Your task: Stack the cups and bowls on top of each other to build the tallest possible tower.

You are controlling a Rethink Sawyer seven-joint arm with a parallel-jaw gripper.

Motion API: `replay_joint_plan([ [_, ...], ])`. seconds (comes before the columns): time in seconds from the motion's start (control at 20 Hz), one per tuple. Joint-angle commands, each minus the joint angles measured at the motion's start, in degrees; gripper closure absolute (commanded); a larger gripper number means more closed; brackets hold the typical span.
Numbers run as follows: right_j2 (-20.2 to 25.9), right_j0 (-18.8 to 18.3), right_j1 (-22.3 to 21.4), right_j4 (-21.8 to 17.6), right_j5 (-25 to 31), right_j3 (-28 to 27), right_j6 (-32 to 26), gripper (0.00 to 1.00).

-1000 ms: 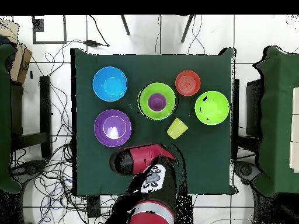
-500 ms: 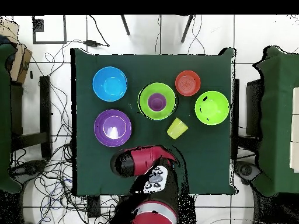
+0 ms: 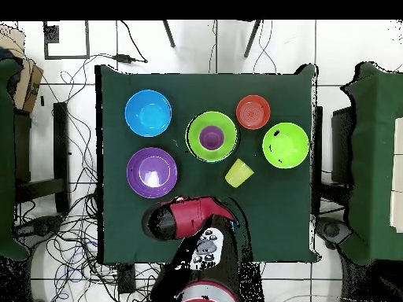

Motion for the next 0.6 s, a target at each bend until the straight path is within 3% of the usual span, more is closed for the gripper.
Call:
replay_joint_plan([
  [0.05, 6.71, -0.40, -2.48, 2.15, 0.40, 1.21, 0.00, 0.00],
  [0.6, 4.60, 0.05, 1.30, 0.53, -1.71, 1.08, 1.28, 0.00],
])
